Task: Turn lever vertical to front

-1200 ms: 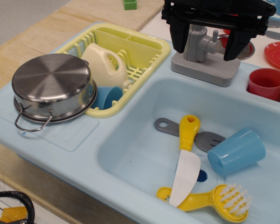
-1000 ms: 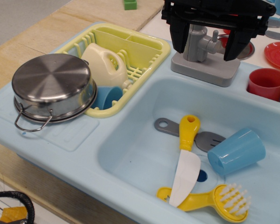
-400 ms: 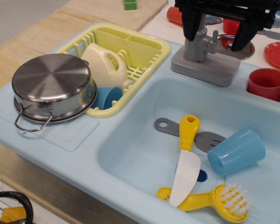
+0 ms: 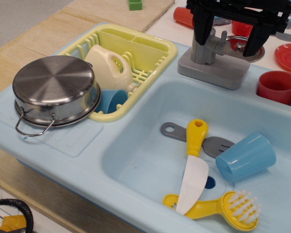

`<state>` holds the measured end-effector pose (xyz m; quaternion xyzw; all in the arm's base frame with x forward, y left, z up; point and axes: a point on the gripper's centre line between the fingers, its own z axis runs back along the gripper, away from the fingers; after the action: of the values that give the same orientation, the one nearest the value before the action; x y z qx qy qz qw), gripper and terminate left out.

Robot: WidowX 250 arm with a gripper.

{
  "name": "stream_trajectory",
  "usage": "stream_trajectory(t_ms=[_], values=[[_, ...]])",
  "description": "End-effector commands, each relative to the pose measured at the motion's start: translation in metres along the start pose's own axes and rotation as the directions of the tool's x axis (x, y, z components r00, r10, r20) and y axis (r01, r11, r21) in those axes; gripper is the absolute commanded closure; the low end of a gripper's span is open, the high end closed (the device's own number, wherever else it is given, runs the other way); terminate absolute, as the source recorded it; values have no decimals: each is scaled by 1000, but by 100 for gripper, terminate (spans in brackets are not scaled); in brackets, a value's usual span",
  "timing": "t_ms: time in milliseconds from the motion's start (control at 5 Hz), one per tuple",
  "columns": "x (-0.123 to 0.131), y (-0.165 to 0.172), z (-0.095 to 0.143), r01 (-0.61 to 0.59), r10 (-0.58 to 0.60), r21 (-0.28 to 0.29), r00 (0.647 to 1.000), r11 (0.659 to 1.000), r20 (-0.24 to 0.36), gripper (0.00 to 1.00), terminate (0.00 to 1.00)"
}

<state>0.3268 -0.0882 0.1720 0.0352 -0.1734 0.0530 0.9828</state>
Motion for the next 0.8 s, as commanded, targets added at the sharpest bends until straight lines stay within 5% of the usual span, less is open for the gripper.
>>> stream_trajectory(t_ms=[0, 200, 400, 600], values=[[16, 7, 6, 0, 2, -21, 996, 1000, 86, 0, 0], [16, 1, 13, 3, -2, -9, 992, 1000, 129, 0, 0], [13, 0, 14, -26, 28, -11, 986, 1000, 166, 100, 0], [11, 1, 13, -49, 50, -7, 988, 999, 145, 100, 0]])
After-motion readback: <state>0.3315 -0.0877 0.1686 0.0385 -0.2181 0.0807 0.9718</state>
